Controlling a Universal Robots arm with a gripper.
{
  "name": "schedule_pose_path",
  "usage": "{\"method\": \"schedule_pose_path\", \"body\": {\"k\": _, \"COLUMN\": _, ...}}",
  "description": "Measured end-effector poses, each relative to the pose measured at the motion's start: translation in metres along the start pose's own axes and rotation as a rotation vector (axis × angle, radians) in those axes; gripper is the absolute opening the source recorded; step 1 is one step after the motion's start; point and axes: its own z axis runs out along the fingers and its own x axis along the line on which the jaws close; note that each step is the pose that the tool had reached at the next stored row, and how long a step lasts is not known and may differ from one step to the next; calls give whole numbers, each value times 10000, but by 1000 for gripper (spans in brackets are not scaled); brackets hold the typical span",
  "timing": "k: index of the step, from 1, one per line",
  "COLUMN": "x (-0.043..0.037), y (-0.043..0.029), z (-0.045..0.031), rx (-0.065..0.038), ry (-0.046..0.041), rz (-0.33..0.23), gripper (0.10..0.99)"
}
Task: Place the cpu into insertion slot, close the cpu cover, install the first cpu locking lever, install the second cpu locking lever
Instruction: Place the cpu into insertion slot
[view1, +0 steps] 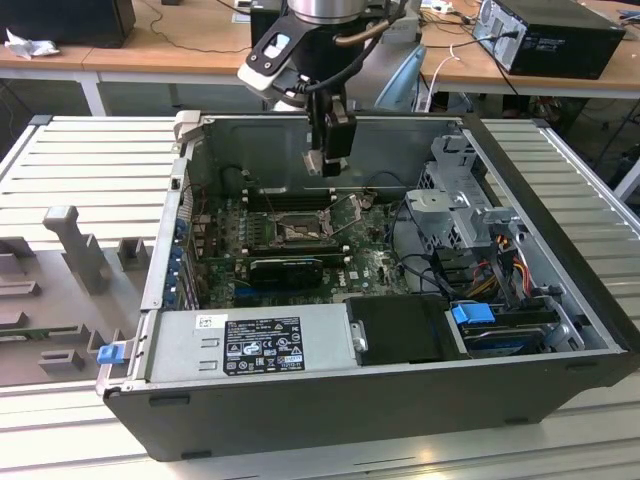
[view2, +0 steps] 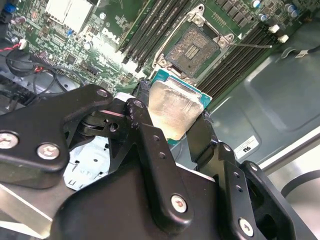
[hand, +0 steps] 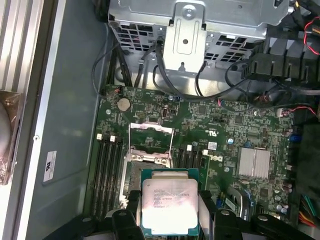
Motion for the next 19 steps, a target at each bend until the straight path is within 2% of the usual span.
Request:
{"method": "schedule_pose_path", "body": {"k": 11, "x": 0, "y": -2, "z": 18, "rx": -27, "ry": -84, "rz": 1058, "gripper": 541}}
{"method": "schedule_pose_path", "body": {"k": 19, "x": -3, "y": -7, "z": 90, "rx": -24, "ry": -82, "rz": 1059, "gripper": 541}}
